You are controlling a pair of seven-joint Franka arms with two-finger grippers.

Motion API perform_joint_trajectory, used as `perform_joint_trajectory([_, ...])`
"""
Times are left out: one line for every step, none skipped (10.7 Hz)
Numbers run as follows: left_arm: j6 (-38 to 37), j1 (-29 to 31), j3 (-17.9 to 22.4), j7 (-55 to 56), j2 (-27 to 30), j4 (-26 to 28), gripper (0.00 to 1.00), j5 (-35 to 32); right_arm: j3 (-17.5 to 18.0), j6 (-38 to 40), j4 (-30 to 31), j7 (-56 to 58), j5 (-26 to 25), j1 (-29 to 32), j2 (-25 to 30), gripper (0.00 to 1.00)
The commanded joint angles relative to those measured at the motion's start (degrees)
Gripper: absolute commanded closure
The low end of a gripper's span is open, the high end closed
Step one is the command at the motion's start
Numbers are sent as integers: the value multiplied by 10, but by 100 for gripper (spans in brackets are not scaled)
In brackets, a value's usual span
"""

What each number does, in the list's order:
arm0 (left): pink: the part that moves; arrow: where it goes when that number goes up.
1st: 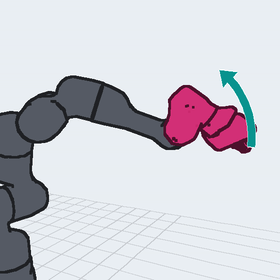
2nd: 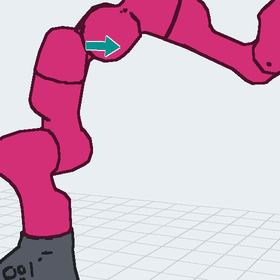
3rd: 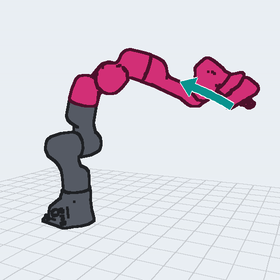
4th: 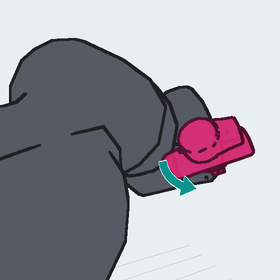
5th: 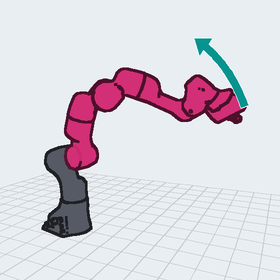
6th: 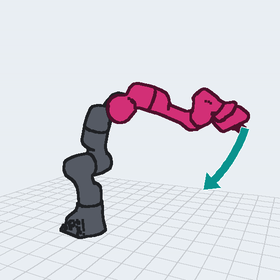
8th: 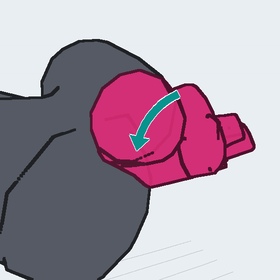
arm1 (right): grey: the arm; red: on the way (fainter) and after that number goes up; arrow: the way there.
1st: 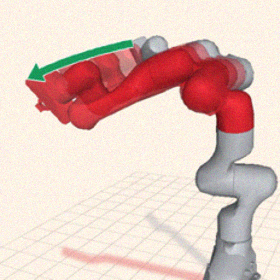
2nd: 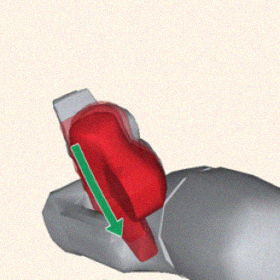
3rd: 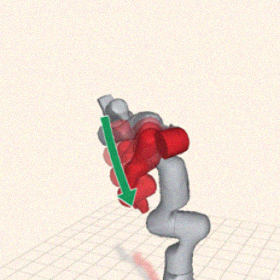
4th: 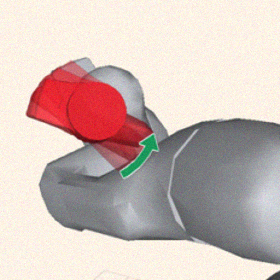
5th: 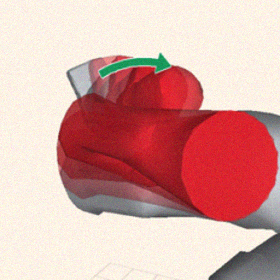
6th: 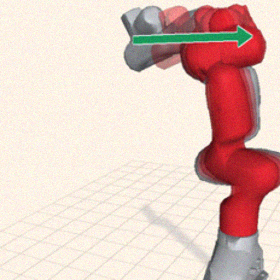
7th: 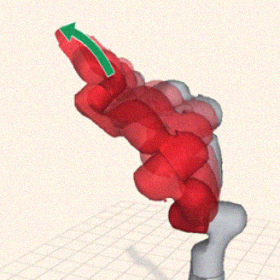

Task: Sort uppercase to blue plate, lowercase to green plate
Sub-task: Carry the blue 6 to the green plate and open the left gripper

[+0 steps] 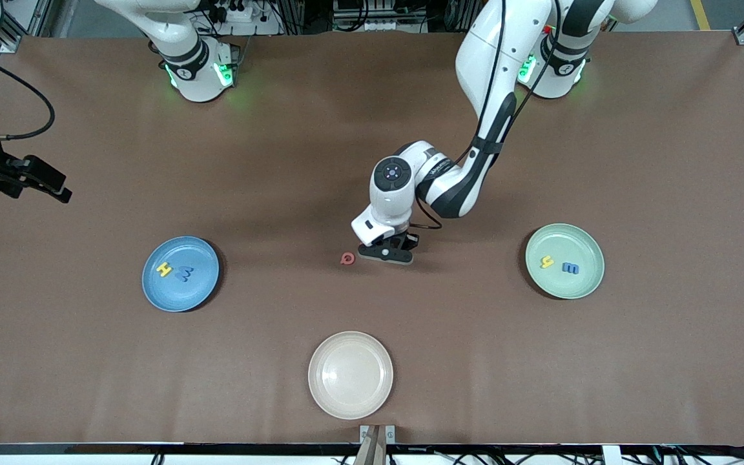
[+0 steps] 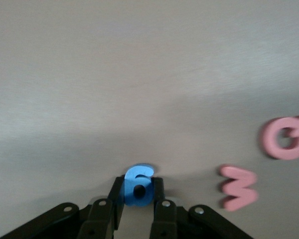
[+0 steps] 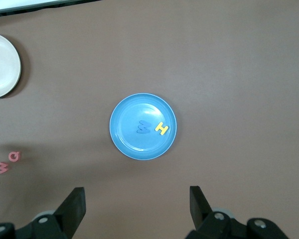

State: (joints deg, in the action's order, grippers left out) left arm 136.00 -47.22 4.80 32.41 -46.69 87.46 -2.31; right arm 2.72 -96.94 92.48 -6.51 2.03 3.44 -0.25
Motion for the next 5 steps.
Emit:
perform_joint_trajectory([-61, 22, 9, -46, 35, 7, 100, -13, -4, 5, 10, 4, -4, -5, 15, 0])
perform_joint_trajectory([-84, 38, 10, -85, 50, 10, 100, -13, -4, 4, 9, 4, -3, -5, 13, 0])
perform_joint_trajectory([-110, 55, 18, -130, 67, 17, 100, -12, -3, 0, 7, 4, 3, -5, 10, 0])
perform_joint_trajectory([-120, 82, 21, -173, 86, 35, 100, -12, -3, -3, 5, 3, 3, -10, 7, 0])
perform_joint_trajectory([-120, 115, 21, -225, 108, 61, 100, -12, -3, -7, 5, -2, 4, -12, 0, 0])
